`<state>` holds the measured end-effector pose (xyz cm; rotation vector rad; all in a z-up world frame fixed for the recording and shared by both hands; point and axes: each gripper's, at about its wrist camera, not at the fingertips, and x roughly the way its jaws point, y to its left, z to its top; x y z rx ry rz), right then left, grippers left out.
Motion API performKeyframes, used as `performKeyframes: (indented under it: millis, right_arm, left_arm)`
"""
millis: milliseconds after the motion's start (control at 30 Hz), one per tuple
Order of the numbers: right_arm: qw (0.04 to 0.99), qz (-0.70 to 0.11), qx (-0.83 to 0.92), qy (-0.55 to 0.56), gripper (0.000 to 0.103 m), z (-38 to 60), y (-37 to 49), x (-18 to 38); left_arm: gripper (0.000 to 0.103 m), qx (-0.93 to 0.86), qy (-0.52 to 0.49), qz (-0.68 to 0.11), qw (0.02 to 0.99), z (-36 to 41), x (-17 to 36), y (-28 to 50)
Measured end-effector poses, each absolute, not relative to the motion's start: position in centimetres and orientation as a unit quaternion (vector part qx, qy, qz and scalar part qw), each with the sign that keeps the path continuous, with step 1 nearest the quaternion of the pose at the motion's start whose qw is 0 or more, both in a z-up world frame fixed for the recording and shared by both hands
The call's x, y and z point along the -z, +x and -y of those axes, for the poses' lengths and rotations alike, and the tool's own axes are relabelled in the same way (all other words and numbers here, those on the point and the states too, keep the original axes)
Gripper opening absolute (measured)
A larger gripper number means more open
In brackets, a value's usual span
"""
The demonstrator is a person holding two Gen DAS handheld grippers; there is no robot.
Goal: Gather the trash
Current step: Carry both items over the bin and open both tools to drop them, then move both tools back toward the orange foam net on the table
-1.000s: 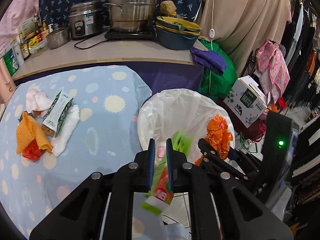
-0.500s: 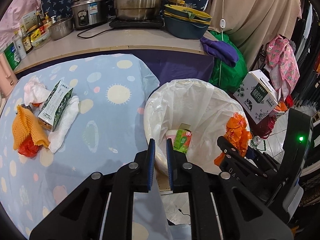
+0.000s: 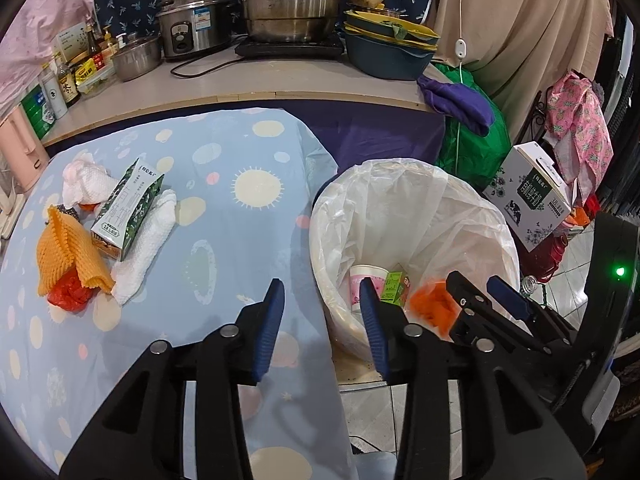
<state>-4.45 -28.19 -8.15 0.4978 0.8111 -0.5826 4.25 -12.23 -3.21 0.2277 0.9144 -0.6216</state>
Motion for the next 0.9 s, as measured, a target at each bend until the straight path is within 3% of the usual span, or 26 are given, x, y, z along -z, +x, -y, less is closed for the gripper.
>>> performKeyframes:
  millis: [100,233,333,900]
  right_arm:
    - [0.851,-0.380,0.277,0.234,0.055,28.0,-4.4,7.8]
    - [0.855,-0.372,0.279,0.230,0.060,27.8,-4.5,7.0]
    - [0.857,-0.368,0.278,0.231,0.061,27.8,-4.5,6.5]
    - [0.871,-0.359,0.259,0.212,0.061,25.2,-3.7,4.6]
  left_arm:
    - [0.043,0.293,0.109,-0.433,0.846,12.2,3.2,4.3]
    - [0.058,0.287,0.107,-0.430,0.849,12.0,3.1,4.2]
    - [0.063,0.284,0.106,-0.424,0.853,11.7,2.8,4.1]
    - [0.071,0.270,0.089,-0.418,0.863,9.3,1.9,4.2]
